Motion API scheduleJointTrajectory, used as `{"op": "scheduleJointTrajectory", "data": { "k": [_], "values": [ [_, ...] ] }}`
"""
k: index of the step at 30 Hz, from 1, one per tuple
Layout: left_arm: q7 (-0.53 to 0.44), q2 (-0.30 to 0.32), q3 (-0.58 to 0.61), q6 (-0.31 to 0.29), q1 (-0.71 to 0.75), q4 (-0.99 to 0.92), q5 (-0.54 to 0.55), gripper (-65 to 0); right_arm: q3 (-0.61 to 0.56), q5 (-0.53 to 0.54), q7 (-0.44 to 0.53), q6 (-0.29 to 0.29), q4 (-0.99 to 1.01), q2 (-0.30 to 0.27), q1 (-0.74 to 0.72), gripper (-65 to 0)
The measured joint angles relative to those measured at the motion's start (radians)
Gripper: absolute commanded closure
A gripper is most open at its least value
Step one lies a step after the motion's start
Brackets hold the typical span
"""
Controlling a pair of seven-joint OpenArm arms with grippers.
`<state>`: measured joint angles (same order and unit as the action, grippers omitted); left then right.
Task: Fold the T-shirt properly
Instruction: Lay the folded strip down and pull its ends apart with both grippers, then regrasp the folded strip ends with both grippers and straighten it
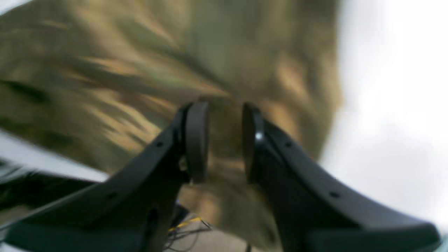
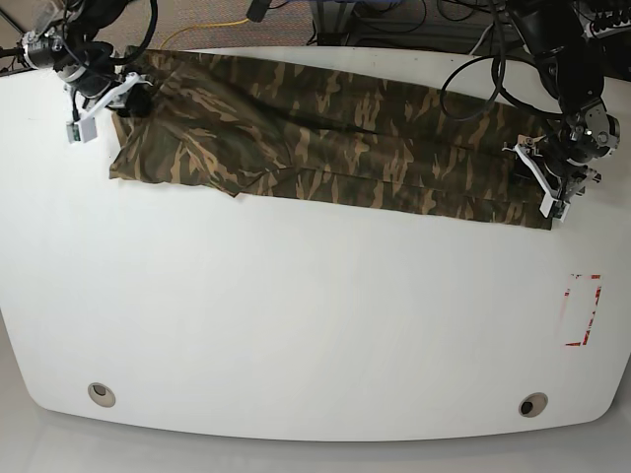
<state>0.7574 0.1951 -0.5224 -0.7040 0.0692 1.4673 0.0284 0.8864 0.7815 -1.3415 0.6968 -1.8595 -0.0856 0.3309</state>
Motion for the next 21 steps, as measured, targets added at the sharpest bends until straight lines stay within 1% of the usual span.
{"op": "scheduleJointTrajectory", "data": {
  "k": [1,3,5,7,8,11,13,16,18,21],
  "values": [
    [0.000,0.000,0.000,0.000,0.000,0.000,0.000,-34.4,0.021,-0.027,0.002,0.000,-0.003,-0.002,0.002,-16.6],
    [0.001,-0.002,0.000,0.000,-0.001,0.008,0.000,-34.4,0.058,-0.035,-0.002,-0.001,-0.033,0.000,0.000,-16.6],
    [0.025,-0.006,0.000,0.000,-0.005,0.036,-0.012,-34.4,0.076,0.003,-0.005,-0.001,-0.060,0.000,0.000,-16.6],
    [0.069,-0.013,0.000,-0.001,-0.005,0.080,-0.047,-34.4,0.087,0.076,-0.006,-0.001,-0.084,-0.003,0.000,-16.6],
    [0.077,-0.019,-0.001,0.000,-0.006,0.097,-0.059,-34.4,0.087,0.100,-0.007,0.000,-0.085,-0.004,0.000,-16.6],
    [0.082,-0.048,-0.006,0.006,-0.005,0.156,-0.060,-34.4,0.068,0.172,-0.023,-0.001,-0.084,0.000,-0.006,-16.6],
    [0.084,-0.068,0.002,0.006,-0.006,0.198,-0.058,-34.4,0.024,0.188,-0.024,0.000,-0.084,0.003,-0.012,-16.3],
    [0.079,-0.094,0.005,0.004,-0.011,0.248,-0.053,-34.6,-0.066,0.165,-0.030,0.000,-0.082,0.011,-0.047,-16.2],
    [0.079,-0.111,0.008,0.004,-0.014,0.262,-0.054,-34.6,-0.115,0.121,-0.019,0.000,-0.077,0.041,-0.087,-16.0],
    [0.081,-0.118,0.033,0.004,-0.008,0.261,-0.066,-34.4,-0.157,0.003,-0.014,0.000,-0.055,0.069,-0.125,-16.0]
  ]
}}
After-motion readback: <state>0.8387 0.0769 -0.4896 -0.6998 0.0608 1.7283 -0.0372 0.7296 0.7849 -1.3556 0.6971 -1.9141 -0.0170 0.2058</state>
